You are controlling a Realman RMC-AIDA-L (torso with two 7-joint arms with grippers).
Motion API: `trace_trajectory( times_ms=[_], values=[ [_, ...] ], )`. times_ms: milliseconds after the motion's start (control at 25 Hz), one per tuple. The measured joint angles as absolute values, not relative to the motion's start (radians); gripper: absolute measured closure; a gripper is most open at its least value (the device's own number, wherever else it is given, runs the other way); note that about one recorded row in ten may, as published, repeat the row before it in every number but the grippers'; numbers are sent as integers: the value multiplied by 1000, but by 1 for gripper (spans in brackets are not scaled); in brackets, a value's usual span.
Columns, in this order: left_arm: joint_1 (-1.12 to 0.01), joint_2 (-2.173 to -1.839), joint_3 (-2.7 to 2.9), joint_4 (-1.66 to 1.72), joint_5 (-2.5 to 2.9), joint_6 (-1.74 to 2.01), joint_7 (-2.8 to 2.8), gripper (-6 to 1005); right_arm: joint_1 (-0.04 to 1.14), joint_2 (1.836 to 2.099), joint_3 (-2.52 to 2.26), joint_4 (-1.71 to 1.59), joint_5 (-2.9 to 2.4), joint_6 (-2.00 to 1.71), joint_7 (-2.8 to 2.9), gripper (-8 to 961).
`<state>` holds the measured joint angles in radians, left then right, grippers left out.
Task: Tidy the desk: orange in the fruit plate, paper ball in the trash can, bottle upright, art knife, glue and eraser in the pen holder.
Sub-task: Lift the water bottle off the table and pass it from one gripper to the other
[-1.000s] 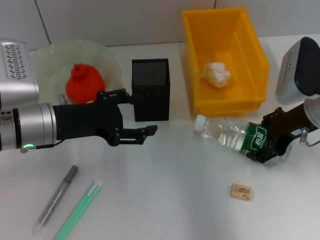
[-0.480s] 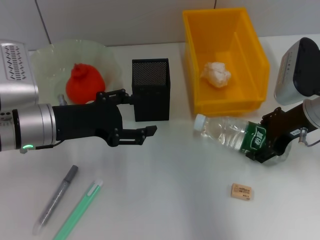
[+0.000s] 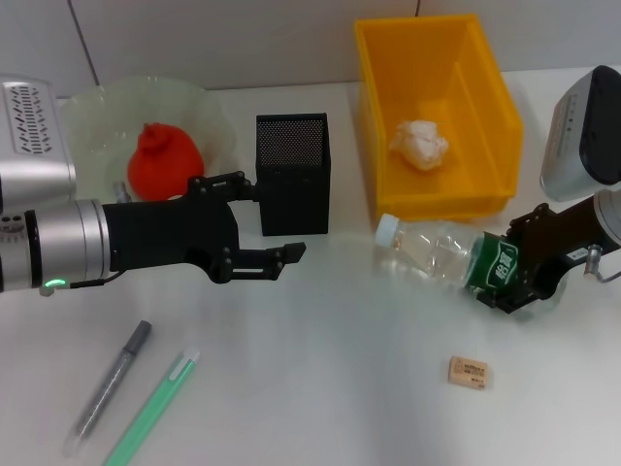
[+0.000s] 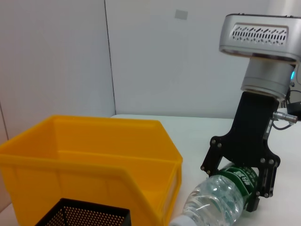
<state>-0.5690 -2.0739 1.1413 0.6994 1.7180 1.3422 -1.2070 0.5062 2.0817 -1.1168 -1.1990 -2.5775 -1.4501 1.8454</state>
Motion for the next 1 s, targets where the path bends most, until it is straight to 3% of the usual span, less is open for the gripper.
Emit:
trace_trajectory(
  times_ms=[1000],
  values=[
    [-574,-2074,1132,707,1715,1342,-1207,165,392,2081,-1109,-1414,-2438,-1482,1845,204]
  ],
)
